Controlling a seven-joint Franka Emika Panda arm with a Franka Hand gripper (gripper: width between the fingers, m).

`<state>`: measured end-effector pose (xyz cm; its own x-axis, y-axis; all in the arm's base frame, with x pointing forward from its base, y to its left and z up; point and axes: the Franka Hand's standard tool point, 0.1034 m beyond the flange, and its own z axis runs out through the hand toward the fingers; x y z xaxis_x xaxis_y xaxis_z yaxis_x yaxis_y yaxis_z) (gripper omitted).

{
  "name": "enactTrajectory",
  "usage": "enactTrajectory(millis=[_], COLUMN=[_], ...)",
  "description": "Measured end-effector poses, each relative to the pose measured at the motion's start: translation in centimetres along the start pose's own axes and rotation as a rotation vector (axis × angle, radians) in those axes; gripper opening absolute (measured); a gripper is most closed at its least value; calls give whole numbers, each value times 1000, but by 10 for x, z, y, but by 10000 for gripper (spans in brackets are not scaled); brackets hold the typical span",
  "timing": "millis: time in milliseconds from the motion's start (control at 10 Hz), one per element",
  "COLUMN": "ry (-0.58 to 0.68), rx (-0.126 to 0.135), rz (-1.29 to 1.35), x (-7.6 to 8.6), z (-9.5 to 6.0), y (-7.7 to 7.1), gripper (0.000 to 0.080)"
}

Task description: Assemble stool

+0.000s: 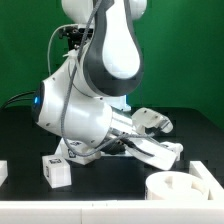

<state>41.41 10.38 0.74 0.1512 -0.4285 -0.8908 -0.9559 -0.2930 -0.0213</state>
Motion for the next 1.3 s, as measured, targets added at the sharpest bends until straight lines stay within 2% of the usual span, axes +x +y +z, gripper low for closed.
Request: enactTrajectory(millis=[100,200,300,400,500,600,700,900,1000,1100,1300], ry=[0,1,0,6,80,191,264,410,443,497,619], rx=[0,-8,-10,11,12,-4,-4,12,16,0,-46], rz=[0,-11,-33,-45,-68,-147,-176,-179,-190,-219,-360], x=[0,-3,-8,-12,-16,-29,-33,-30,-33,-35,-47], z=[0,-3,-12,-27,-45,-63,-63,-61,-61,-69,-91], y=[0,-2,-7,-14,-25,-39,-43,-46,-49,-60,-93], gripper=[340,320,320,320,320,320,320,320,320,320,320])
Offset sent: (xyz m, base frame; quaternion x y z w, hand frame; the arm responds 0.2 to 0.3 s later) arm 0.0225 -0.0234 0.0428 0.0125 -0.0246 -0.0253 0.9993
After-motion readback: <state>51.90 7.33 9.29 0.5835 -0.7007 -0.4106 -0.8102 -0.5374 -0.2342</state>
